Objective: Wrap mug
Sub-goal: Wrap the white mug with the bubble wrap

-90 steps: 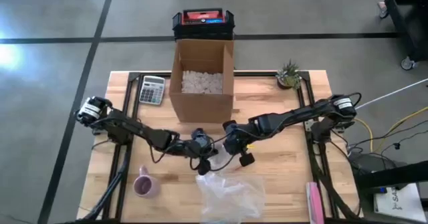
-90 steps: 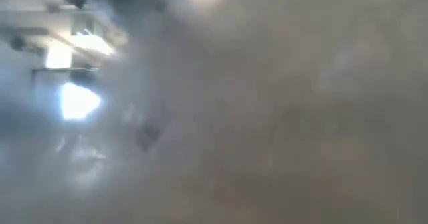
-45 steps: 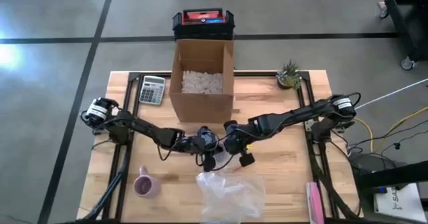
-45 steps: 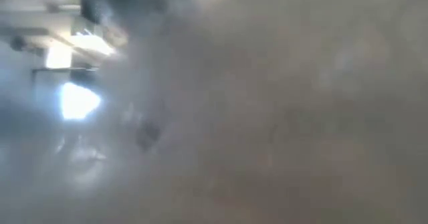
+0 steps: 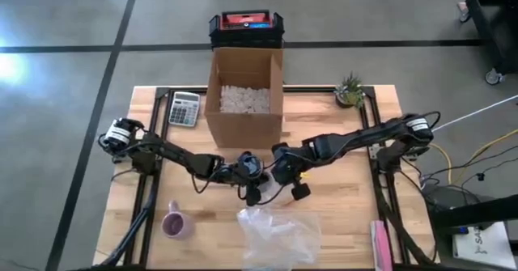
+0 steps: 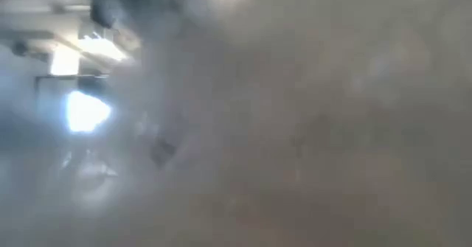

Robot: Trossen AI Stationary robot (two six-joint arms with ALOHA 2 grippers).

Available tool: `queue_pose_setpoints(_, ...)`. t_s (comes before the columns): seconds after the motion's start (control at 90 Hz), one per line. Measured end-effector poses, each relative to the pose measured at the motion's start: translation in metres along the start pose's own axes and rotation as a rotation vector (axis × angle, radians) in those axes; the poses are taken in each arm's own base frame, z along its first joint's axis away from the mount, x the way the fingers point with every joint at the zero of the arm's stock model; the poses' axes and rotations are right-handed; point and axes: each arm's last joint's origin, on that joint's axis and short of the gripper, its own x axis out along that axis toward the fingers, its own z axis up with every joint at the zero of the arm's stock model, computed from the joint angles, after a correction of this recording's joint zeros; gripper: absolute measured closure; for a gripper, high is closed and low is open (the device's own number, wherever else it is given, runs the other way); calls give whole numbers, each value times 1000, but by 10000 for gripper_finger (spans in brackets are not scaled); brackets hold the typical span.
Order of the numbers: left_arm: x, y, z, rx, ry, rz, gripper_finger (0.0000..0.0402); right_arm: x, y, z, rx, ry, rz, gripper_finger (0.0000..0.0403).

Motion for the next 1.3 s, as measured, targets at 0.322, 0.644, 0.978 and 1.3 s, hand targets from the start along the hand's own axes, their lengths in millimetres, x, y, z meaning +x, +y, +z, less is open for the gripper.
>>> queue_pose_setpoints(0.322, 0, 0, -1, 2, 2, 0, 380, 47, -3, -2, 12, 19, 9, 403)
queue_pose_setpoints(0.644, -10, -3, 9, 1, -5, -12, 380, 62, -2, -7, 17, 66, 27, 403)
queue_pose_setpoints(0.978, -52, -20, 42, 33, 105, 17, 380, 63, -2, -10, 18, 85, 24, 403)
queue_pose_setpoints(1.3, -78, -34, 16, 22, 266, 161, 380, 62, -3, -10, 33, 88, 21, 403)
